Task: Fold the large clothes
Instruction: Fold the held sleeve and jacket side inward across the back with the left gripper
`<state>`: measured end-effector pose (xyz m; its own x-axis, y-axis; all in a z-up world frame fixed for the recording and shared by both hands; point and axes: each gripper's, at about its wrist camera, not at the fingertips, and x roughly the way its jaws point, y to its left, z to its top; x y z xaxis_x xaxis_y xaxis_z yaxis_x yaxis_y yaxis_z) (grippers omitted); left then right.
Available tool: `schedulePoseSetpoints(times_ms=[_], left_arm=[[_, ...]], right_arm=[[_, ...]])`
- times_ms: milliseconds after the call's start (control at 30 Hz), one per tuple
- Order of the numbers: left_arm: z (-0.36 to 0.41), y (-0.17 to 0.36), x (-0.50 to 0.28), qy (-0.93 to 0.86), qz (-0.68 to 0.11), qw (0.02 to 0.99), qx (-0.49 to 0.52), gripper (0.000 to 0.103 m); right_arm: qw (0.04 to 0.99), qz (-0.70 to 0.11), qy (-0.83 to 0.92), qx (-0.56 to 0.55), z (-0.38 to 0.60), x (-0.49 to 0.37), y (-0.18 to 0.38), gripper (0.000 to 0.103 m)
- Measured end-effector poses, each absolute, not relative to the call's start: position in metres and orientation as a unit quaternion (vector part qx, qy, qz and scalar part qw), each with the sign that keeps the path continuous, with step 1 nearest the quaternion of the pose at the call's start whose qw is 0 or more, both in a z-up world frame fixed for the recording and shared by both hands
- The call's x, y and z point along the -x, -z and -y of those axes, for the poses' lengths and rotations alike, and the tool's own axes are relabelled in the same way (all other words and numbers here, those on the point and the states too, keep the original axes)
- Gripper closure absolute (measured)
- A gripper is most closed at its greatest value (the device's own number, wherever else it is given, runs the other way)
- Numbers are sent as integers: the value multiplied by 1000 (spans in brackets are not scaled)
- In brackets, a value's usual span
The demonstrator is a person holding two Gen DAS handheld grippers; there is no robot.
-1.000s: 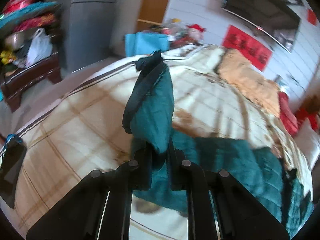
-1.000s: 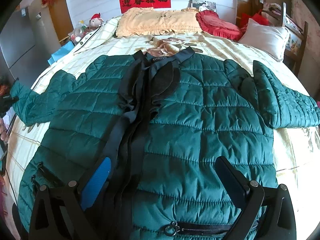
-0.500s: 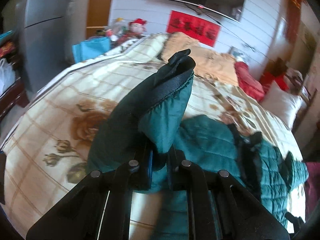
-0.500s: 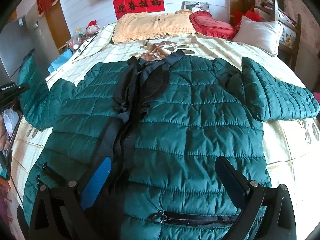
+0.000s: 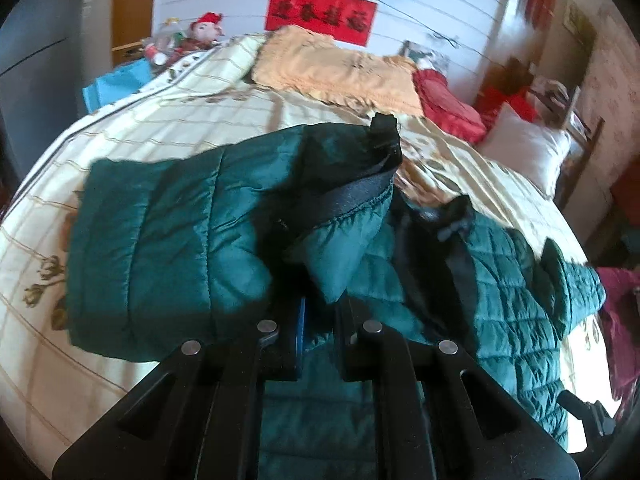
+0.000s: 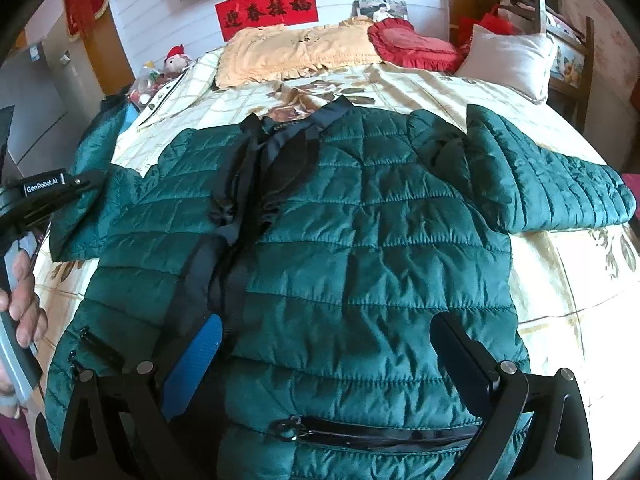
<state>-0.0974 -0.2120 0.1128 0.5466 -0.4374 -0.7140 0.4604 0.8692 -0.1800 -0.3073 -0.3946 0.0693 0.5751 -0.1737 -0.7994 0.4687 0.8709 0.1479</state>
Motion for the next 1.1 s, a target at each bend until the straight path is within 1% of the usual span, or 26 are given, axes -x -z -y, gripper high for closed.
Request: schedulePoseSetpoints(times_ms=[600,933,1100], left_arm=[[296,-79,139,315,-436,841,-62,93],[319,-71,158,359,-452,814,-66,93],[321,-64,158,379,-482,788,-49,93]], right_arm=[[862,-426,197,-191,420,320,-59,0],[855,-431,204,-203,429,331,-53,0],[850,-440,202,-205,431,331,-48,0]])
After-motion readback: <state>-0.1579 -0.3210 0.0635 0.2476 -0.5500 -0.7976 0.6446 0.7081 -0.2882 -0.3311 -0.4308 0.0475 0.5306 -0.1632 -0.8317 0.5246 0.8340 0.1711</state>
